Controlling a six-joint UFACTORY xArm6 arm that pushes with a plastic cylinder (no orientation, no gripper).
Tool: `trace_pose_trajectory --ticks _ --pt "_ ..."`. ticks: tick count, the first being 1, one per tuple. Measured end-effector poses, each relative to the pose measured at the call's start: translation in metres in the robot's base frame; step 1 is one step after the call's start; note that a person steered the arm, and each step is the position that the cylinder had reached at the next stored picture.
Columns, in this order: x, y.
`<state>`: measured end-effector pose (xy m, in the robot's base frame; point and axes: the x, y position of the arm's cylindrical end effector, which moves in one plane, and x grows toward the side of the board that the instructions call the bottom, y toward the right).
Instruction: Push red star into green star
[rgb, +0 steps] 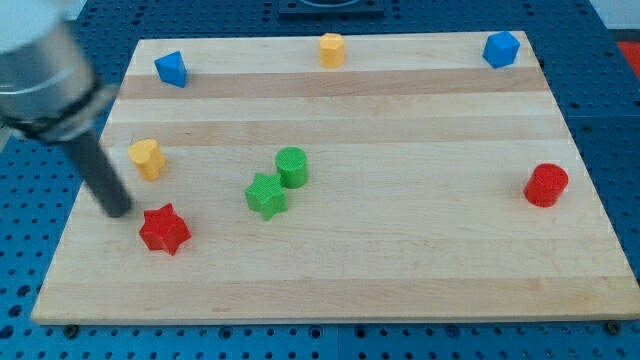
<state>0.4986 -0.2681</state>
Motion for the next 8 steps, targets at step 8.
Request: trace_pose_trajectory --ticks 8 --pt "0.024 0.185"
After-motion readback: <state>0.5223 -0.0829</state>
